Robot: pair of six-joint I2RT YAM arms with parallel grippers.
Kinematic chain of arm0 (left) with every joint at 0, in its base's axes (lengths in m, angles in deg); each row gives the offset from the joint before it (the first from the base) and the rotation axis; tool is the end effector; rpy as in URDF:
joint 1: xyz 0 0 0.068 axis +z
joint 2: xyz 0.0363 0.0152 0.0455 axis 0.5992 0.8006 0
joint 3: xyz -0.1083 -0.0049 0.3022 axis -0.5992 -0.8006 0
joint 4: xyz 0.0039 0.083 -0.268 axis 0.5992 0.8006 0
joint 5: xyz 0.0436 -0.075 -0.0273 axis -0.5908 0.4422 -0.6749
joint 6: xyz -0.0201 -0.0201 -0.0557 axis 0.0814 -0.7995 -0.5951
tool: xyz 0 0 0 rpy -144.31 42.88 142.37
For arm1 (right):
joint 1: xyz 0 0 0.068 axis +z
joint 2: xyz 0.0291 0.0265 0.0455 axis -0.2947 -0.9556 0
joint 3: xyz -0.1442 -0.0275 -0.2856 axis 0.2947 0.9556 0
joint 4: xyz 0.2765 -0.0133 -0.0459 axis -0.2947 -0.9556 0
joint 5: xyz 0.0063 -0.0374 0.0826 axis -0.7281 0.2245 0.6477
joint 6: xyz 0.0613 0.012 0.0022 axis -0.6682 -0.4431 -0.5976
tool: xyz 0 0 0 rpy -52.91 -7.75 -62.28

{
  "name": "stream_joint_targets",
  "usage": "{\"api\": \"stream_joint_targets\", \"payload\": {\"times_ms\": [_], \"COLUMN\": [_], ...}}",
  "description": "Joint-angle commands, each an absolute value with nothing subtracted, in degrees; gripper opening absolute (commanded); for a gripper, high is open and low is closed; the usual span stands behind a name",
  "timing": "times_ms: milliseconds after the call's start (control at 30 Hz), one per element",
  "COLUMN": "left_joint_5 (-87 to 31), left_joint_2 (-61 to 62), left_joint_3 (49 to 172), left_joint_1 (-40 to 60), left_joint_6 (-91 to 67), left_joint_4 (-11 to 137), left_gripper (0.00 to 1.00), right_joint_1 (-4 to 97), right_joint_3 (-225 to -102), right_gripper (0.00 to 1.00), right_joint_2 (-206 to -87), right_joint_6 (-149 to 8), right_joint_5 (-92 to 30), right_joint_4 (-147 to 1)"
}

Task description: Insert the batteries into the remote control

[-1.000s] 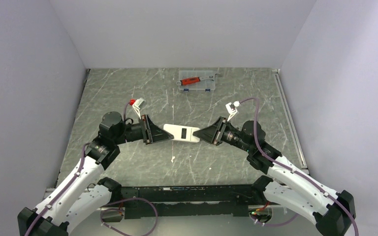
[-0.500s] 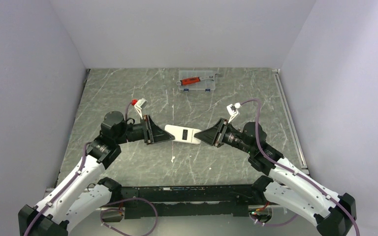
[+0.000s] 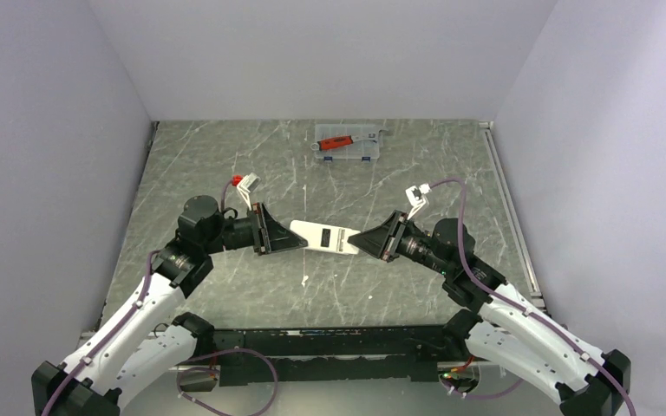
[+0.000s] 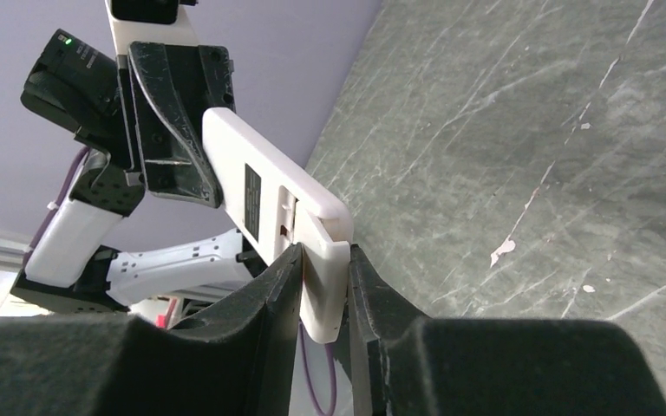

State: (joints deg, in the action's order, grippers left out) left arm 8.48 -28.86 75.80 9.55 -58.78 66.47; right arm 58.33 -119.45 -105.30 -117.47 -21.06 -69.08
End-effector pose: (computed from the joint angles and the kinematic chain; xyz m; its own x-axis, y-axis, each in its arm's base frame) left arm 0.1430 -0.1114 0.3428 -0.8763 -0.2265 -0.4251 0.3763 0.2293 -0.8977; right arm 0.1178 0.1219 0.3240 -0.7290 0.3873 -0.5644 -0.4455 0.3576 0.8208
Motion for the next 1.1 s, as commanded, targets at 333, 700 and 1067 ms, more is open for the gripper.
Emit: {"api": "stream_joint_targets", "payload": {"times_ms": [333, 700, 1067], "left_joint_5": [5.26, 2.67, -1.08], "left_joint_2": [-27.93, -27.15, -27.25], "left_joint_3": [78.81, 80.36, 82.99], "left_joint_1": [9.79, 9.74, 9.74], "left_joint_6": [-56.29, -53.09, -47.93], "left_joint_4": [69.53, 74.61, 81.95], "left_gripper": [0.0, 0.0, 0.0], "right_joint_1": [58.62, 58.62, 58.54], "right_joint_3": [-119.38, -122.02, -120.38], "right_gripper": [0.04, 0.01, 0.01], "right_joint_2": [-100.98, -100.44, -102.46], "right_joint_6": [-115.89, -112.53, -110.58], "right_joint_5": [-22.11, -27.5, -33.5], "right_joint_4": [-69.58, -79.66, -85.92]}}
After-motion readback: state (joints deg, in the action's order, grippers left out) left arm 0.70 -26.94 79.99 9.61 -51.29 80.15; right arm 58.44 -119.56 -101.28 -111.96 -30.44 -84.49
